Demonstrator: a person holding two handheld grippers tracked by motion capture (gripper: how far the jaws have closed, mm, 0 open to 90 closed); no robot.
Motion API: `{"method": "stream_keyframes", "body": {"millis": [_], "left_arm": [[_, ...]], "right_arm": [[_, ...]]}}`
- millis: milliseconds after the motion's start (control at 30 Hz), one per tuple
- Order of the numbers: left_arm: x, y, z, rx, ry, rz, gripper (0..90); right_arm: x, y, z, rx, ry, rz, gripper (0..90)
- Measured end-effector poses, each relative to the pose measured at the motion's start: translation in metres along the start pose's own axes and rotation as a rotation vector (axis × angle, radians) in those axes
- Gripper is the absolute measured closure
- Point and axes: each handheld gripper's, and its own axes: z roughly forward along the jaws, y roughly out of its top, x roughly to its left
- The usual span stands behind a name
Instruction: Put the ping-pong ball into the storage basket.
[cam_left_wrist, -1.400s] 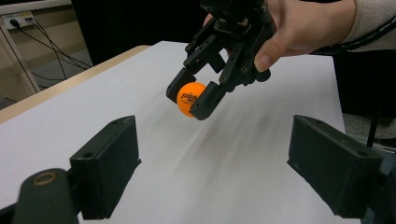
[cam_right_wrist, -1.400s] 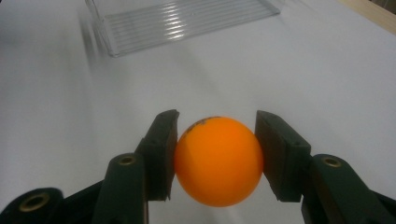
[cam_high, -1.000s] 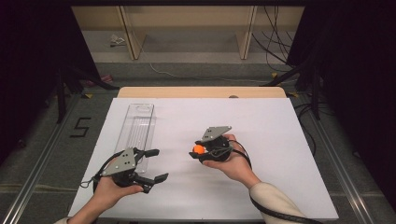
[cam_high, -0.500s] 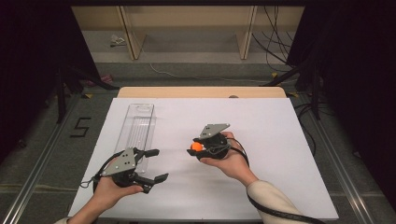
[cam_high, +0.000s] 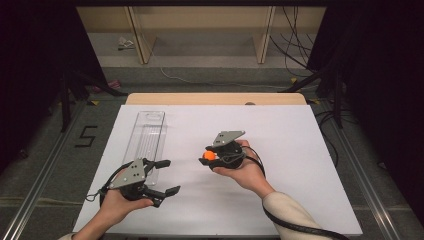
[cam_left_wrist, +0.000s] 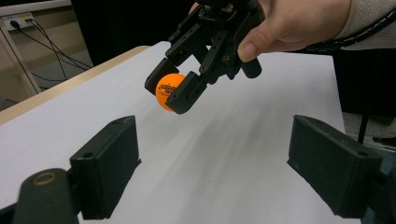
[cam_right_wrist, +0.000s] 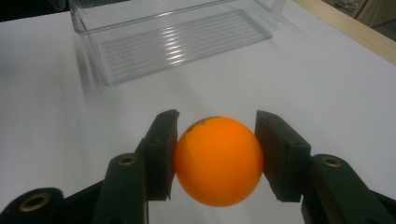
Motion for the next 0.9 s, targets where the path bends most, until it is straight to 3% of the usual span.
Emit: {"method": "stream_keyframes", "body": {"millis": [900], "left_arm": [[0.000, 0.000, 0.000, -0.001, -0.001, 0.003, 15.8]], "right_arm": [[-0.002, 0.013, 0.004, -0.016, -0.011, 0.003, 51.3]]}}
